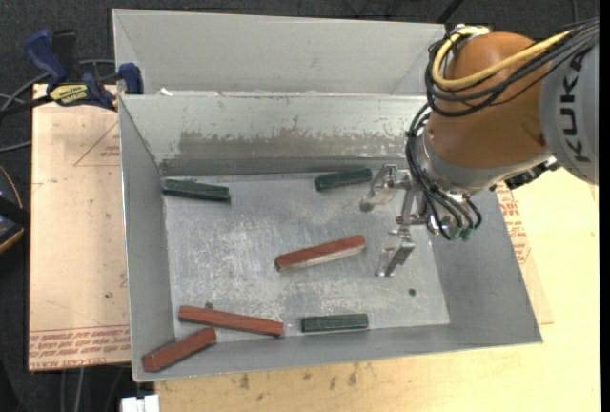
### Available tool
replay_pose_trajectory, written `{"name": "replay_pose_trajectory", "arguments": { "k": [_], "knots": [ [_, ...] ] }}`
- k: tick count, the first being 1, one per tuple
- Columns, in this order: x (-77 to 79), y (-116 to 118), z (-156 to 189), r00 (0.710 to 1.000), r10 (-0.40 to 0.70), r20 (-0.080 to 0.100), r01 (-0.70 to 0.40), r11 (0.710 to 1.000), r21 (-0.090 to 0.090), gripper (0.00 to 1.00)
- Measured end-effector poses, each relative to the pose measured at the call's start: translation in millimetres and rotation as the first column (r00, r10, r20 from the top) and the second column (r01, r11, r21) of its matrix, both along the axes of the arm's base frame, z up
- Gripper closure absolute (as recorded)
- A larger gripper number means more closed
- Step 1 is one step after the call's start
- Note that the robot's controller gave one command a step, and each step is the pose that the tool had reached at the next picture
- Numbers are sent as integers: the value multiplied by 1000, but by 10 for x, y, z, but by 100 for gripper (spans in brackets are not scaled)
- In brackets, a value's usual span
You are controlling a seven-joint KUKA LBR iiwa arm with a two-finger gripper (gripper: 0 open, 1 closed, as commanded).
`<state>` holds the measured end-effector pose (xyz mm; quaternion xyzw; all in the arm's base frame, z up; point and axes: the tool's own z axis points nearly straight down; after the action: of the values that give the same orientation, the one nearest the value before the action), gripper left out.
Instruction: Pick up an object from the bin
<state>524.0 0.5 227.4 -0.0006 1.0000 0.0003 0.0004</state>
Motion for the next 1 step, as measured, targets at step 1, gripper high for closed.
{"name": "replay_pose_trajectory", "arguments": {
  "k": [1],
  "knots": [
    [0,0,0,1000,0,0,0,1000,0,0]
  ]
}}
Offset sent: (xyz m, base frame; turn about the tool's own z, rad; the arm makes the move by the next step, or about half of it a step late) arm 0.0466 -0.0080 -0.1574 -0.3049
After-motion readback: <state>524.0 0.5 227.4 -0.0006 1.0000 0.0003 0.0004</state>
